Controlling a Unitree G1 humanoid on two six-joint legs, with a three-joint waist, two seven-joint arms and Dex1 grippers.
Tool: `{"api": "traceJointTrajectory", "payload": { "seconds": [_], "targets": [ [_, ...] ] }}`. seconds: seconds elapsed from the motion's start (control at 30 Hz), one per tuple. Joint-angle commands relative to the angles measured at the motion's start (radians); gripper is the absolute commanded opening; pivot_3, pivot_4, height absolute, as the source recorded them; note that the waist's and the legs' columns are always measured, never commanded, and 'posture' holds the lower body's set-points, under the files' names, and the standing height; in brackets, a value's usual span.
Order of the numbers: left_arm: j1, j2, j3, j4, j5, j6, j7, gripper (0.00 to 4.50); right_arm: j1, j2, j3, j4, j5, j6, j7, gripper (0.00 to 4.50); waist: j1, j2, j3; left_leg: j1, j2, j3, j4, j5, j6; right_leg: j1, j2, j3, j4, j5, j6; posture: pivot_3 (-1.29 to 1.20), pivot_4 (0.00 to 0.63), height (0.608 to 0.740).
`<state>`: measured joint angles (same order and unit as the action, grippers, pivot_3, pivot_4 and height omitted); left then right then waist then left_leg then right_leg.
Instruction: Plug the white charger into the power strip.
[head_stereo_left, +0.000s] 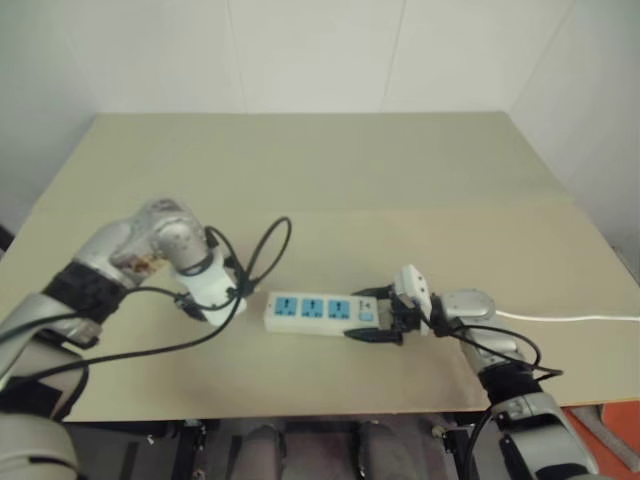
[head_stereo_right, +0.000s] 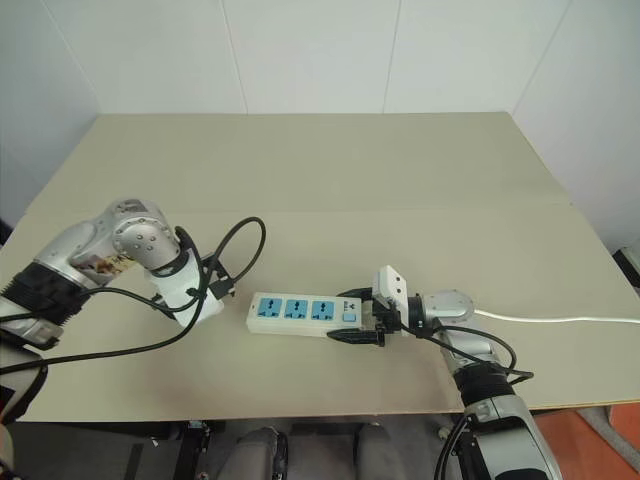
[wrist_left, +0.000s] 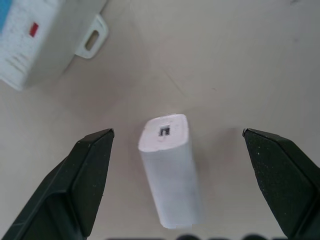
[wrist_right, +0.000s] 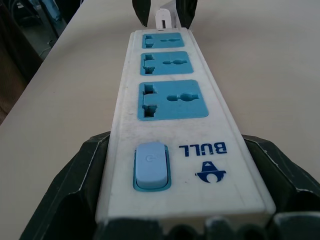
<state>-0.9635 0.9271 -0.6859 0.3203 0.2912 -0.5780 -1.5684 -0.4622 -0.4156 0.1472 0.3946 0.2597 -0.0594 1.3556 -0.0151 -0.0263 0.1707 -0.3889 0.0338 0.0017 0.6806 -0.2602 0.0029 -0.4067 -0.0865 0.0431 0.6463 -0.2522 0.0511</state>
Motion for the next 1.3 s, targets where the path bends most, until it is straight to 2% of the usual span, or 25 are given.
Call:
{"api": "traceJointTrajectory", "payload": {
  "seconds": [0.03, 0.43, 0.53, 0.83, 0.87, 1.07, 1.3],
  "targets": [
    [-0.015, -0.014, 0.031, 0.015, 0.042, -0.025, 0.015, 4.50, 0.009, -0.014, -0.022, -0.033, 0.018, 0.011, -0.017, 3.44, 0.000, 0.000, 0.000, 0.000, 0.000, 0.000, 0.000, 0.000, 0.000, 0.000, 0.000, 0.000, 0.000, 0.000, 0.000, 0.00, 0.150, 0.740],
    [-0.006, -0.060, 0.031, 0.041, 0.097, -0.022, 0.018, 4.50, 0.015, -0.013, -0.021, -0.042, 0.018, 0.015, -0.030, 3.44, 0.000, 0.000, 0.000, 0.001, 0.000, 0.000, 0.000, 0.000, 0.000, 0.001, 0.000, 0.000, 0.000, 0.000, 0.000, 0.00, 0.150, 0.740],
    [-0.010, -0.075, 0.035, 0.055, 0.105, -0.021, 0.017, 3.93, 0.015, -0.012, -0.020, -0.043, 0.018, 0.017, -0.030, 3.44, 0.000, 0.001, 0.000, 0.002, 0.000, 0.000, 0.000, 0.000, 0.000, 0.002, 0.000, 0.000, 0.000, 0.000, 0.000, 0.00, 0.150, 0.740],
    [-0.006, -0.081, 0.045, 0.057, 0.097, -0.024, -0.002, 1.14, 0.012, -0.017, -0.024, -0.040, 0.021, 0.017, -0.035, 3.44, 0.004, 0.001, 0.000, 0.003, 0.000, 0.000, 0.001, 0.000, 0.000, 0.003, 0.000, 0.000, 0.002, 0.000, 0.000, 0.00, 0.150, 0.740],
    [-0.006, -0.082, 0.046, 0.057, 0.097, -0.024, -0.002, 1.01, 0.012, -0.017, -0.024, -0.039, 0.021, 0.018, -0.035, 3.44, 0.004, 0.001, 0.000, 0.003, 0.000, 0.000, 0.001, 0.000, 0.000, 0.003, 0.000, 0.000, 0.001, 0.000, 0.000, 0.00, 0.150, 0.740],
    [-0.002, -0.091, 0.070, 0.045, 0.063, 0.001, -0.013, 1.01, 0.006, -0.015, -0.024, -0.029, 0.015, 0.012, -0.042, 3.44, 0.003, 0.001, 0.000, 0.003, 0.000, 0.000, 0.001, 0.000, 0.000, 0.003, 0.000, 0.000, 0.001, 0.000, 0.000, 0.00, 0.150, 0.740],
    [-0.025, -0.136, 0.181, 0.020, -0.076, 0.172, -0.008, 1.01, -0.005, -0.001, -0.013, -0.008, 0.002, -0.014, -0.046, 3.44, 0.001, 0.001, 0.000, 0.002, 0.000, -0.001, 0.001, 0.000, 0.000, 0.002, 0.000, 0.000, 0.001, 0.000, 0.000, 0.00, 0.150, 0.740]
  ]
}}
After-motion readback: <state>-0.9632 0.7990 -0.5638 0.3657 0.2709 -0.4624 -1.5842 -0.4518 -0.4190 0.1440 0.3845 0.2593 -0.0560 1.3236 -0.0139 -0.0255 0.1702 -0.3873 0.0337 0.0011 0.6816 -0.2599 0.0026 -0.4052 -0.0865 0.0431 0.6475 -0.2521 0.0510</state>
